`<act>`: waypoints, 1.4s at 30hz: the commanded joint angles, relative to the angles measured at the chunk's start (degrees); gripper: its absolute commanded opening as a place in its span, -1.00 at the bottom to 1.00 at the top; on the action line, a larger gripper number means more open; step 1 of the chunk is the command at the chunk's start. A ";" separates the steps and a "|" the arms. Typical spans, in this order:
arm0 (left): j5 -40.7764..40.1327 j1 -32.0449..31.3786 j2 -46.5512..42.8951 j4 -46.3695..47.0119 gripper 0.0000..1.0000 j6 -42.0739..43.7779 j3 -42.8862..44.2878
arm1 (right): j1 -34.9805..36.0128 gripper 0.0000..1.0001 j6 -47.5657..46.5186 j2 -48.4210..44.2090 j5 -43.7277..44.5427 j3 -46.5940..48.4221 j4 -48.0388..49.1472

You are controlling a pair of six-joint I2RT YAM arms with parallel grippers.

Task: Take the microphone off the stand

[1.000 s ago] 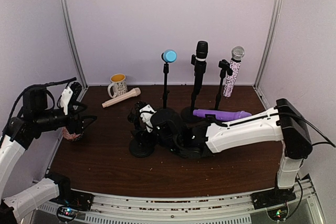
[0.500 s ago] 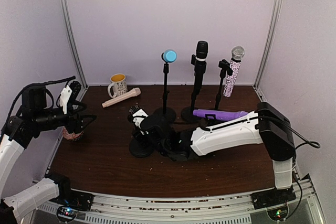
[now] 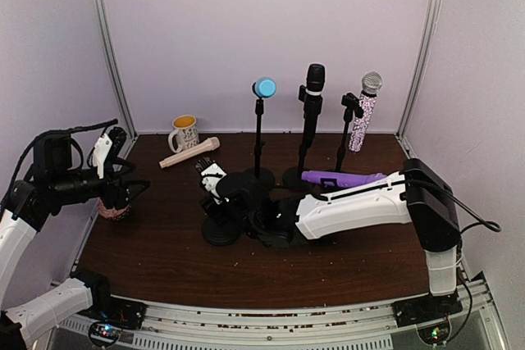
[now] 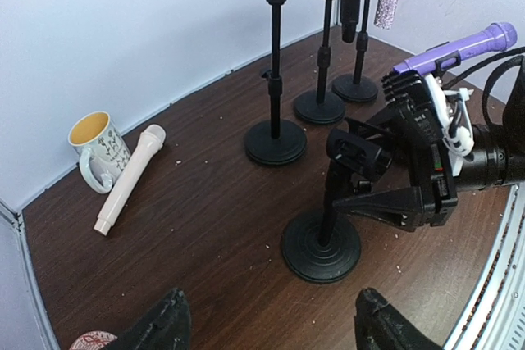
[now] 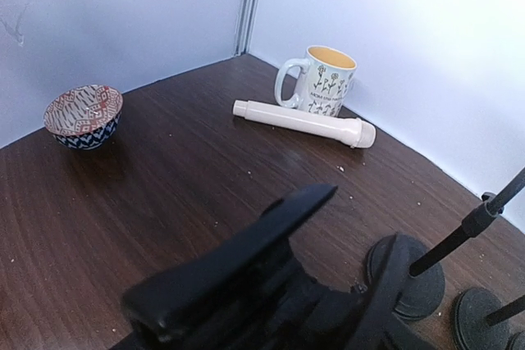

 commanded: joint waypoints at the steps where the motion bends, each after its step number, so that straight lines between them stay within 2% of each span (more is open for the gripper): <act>1: 0.76 0.46 -0.38 0.68 0.42 0.90 2.34 | -0.28 0.24 -1.04 2.65 1.14 2.57 0.10; 5: 0.72 0.45 -0.17 0.41 0.42 1.11 2.79 | -0.47 0.05 -2.45 4.40 2.01 4.85 -0.56; 9: 0.69 0.45 -0.07 0.25 0.42 1.40 2.93 | -0.47 -0.24 -2.45 4.17 2.26 4.07 -0.33; 15: 0.70 0.46 -0.20 0.23 0.43 1.67 2.97 | -0.14 -0.99 -3.25 1.82 3.54 1.72 0.97; 25: 0.09 0.45 -0.47 0.42 0.43 1.78 3.10 | 1.88 -1.00 -6.78 -6.25 3.73 5.48 -1.37; 36: -1.86 0.46 2.81 0.14 0.43 -0.53 5.38 | 2.82 -1.00 -8.36 -22.25 2.82 13.39 -8.32; 42: -2.60 0.46 3.69 -0.11 0.43 0.46 6.07 | 2.81 -1.00 -10.38 -31.77 7.25 13.29 -12.17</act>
